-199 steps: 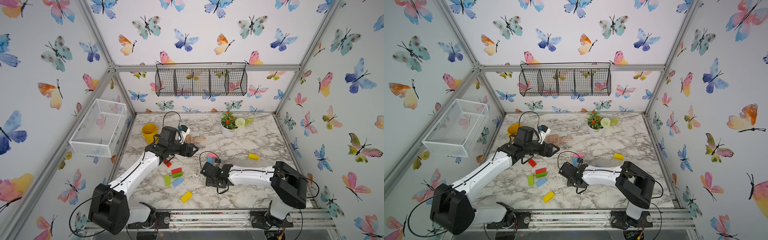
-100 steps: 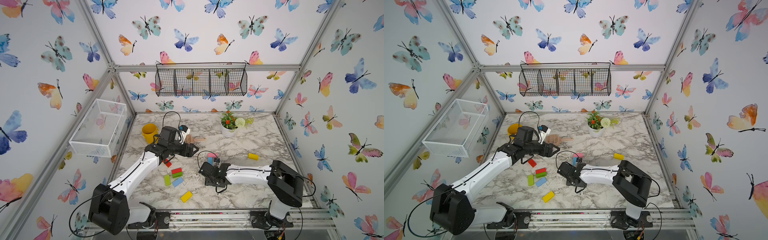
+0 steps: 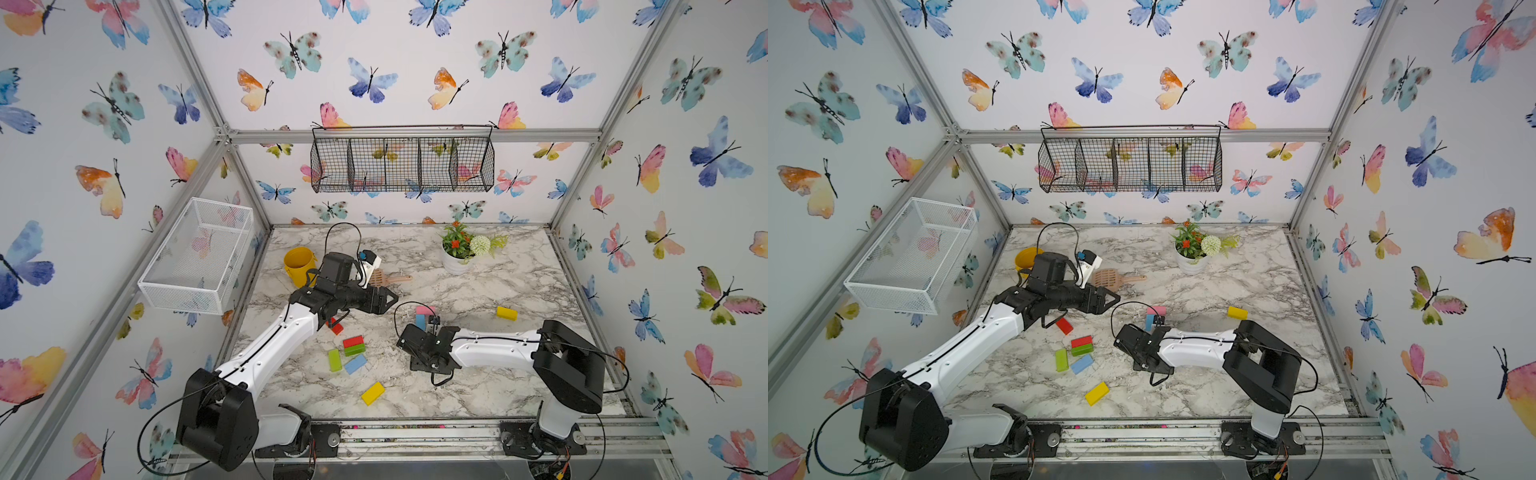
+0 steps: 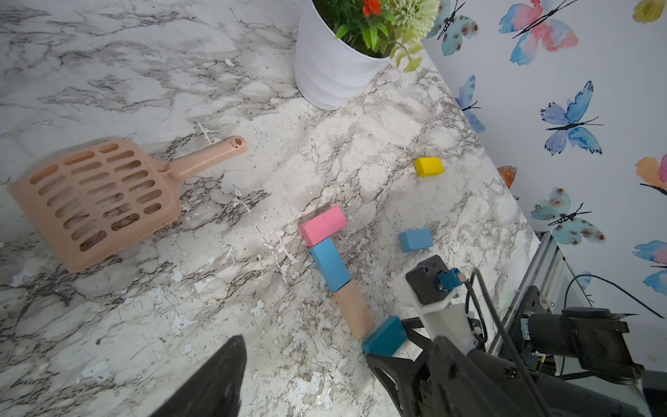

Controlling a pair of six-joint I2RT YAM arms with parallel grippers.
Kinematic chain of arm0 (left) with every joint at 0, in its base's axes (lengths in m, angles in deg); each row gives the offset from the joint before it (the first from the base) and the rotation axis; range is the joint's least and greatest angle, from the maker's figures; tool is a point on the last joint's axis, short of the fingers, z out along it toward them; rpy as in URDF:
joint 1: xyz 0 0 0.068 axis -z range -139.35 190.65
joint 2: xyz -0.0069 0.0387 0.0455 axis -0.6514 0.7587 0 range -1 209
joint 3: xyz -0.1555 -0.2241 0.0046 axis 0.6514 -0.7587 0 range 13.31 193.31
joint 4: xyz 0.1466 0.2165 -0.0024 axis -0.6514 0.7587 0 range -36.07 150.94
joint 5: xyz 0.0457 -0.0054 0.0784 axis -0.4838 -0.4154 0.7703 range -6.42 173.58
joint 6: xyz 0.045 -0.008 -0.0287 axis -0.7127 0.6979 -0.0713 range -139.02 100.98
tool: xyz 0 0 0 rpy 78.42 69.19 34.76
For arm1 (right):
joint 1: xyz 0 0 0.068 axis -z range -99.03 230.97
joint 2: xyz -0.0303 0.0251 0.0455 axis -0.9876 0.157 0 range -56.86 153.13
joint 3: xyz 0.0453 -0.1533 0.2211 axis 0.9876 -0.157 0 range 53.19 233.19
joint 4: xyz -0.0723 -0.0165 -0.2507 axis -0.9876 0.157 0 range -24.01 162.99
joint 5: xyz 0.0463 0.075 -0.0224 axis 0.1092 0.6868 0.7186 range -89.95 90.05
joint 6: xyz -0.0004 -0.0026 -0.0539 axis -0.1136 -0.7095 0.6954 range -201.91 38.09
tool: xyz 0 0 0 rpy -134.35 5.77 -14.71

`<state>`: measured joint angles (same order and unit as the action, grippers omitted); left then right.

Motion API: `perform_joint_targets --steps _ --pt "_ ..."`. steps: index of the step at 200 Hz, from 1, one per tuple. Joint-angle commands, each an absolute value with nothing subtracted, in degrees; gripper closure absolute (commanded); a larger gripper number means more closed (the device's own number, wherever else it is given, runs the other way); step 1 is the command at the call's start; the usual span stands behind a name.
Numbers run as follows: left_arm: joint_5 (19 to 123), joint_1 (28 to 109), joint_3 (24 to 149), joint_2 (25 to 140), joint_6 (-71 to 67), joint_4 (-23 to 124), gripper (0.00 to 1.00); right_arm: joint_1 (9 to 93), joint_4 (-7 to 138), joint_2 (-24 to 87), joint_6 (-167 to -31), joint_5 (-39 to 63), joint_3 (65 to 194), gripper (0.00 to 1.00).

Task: Assemble the letter c with building blocks
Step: Assemble the building block at the center of the board.

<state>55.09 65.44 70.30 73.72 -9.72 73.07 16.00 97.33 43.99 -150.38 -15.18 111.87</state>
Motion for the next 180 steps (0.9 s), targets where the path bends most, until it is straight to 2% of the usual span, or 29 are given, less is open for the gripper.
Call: perform_joint_targets --steps 1,180 --pt "53.71 65.19 69.67 72.13 -9.57 72.57 0.19 15.88 99.28 45.26 -150.84 -16.65 112.78 0.33" --pt "53.62 65.25 69.8 72.56 -9.53 72.48 0.19 17.42 98.92 46.31 -149.47 -16.13 113.62 0.31"
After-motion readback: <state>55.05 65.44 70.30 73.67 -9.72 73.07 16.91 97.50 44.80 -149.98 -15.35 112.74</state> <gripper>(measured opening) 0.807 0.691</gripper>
